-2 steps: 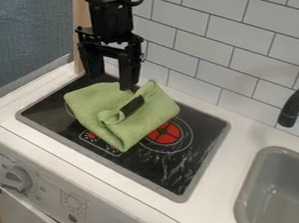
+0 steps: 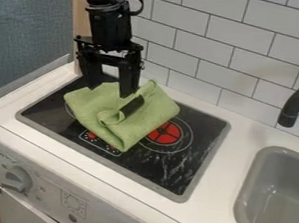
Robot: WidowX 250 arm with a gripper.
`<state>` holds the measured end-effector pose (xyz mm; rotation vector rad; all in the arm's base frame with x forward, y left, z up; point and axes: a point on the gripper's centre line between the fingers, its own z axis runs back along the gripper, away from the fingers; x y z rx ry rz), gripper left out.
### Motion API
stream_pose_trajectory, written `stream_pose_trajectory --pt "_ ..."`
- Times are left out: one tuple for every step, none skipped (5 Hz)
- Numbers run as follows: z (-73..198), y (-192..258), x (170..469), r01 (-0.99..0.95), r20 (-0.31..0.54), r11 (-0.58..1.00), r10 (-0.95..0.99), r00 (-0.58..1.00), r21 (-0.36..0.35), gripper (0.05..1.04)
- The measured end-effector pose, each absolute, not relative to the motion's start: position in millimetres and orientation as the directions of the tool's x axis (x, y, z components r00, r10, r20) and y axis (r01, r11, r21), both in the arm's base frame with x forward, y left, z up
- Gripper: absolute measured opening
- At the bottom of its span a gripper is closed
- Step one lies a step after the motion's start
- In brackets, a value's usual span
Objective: Unfold the cloth from top right to bottom left
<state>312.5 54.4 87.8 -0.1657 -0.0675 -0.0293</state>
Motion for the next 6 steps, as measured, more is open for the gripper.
stream_pose_trajectory --pt "71 55 316 0.0 0.03 0.99 0.004 1.0 -0.138 0.998" --pt "63 50 322 0.02 0.024 0.994 -0.018 1.0 -0.104 0.998" --pt "51 47 329 0.042 0.005 0.995 -0.042 0.999 -0.088 0.998" --pt "46 37 331 0.1 -0.001 0.991 -0.101 0.995 -0.087 0.998" --pt "43 35 334 0.13 -0.003 0.988 -0.131 0.991 -0.088 0.943" --pt "42 35 336 0.137 0.017 0.987 -0.136 0.991 -0.085 0.635"
